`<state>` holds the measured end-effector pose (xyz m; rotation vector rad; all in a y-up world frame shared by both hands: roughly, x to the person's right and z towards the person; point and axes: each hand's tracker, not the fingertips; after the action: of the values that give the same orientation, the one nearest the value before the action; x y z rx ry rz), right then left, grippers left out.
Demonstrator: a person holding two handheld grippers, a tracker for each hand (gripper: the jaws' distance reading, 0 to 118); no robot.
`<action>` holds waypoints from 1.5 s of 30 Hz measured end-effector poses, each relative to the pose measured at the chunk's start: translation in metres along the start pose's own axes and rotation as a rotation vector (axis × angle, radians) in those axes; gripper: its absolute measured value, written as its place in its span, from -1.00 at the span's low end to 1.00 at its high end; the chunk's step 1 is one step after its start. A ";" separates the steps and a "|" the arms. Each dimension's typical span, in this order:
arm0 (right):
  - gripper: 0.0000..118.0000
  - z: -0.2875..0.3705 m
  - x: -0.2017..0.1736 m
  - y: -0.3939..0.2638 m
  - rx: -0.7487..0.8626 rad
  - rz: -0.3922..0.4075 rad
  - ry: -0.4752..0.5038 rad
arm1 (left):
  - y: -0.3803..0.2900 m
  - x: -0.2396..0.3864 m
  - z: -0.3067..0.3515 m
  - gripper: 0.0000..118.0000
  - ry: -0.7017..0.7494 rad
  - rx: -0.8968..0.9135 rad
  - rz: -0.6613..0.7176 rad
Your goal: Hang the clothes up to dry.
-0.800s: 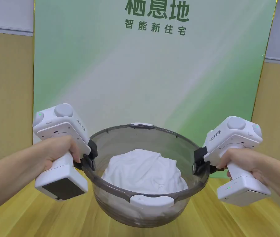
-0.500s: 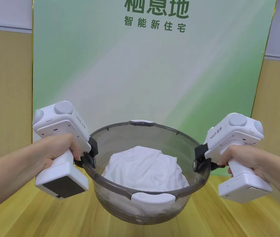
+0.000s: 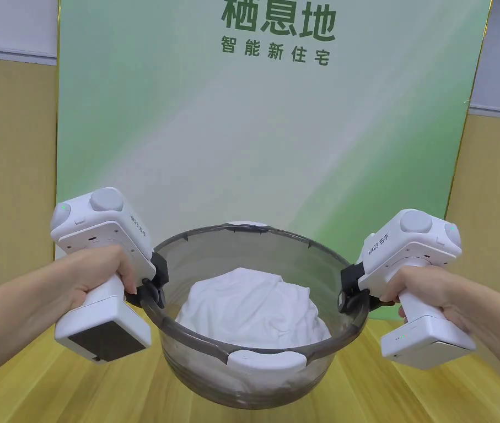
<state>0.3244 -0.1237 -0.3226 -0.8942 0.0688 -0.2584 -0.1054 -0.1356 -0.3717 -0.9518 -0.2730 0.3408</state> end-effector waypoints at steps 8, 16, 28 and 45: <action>-0.79 -0.001 -0.001 -0.003 -0.016 0.008 -0.010 | -0.002 -0.003 -0.005 -0.87 -0.003 -0.014 0.001; -0.79 -0.013 0.009 0.007 -0.026 0.008 -0.010 | -0.001 -0.004 -0.010 -0.87 -0.002 -0.017 0.013; -0.79 -0.052 0.029 0.008 -0.061 0.000 -0.016 | 0.008 -0.001 -0.061 -0.87 0.011 -0.032 0.005; -0.78 -0.146 0.087 0.024 -0.146 0.000 -0.082 | 0.013 -0.006 -0.194 -0.87 0.037 -0.199 0.058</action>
<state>0.3890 -0.2425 -0.4287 -1.0490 0.0114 -0.2185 -0.0405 -0.2754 -0.4896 -1.1623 -0.2490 0.3529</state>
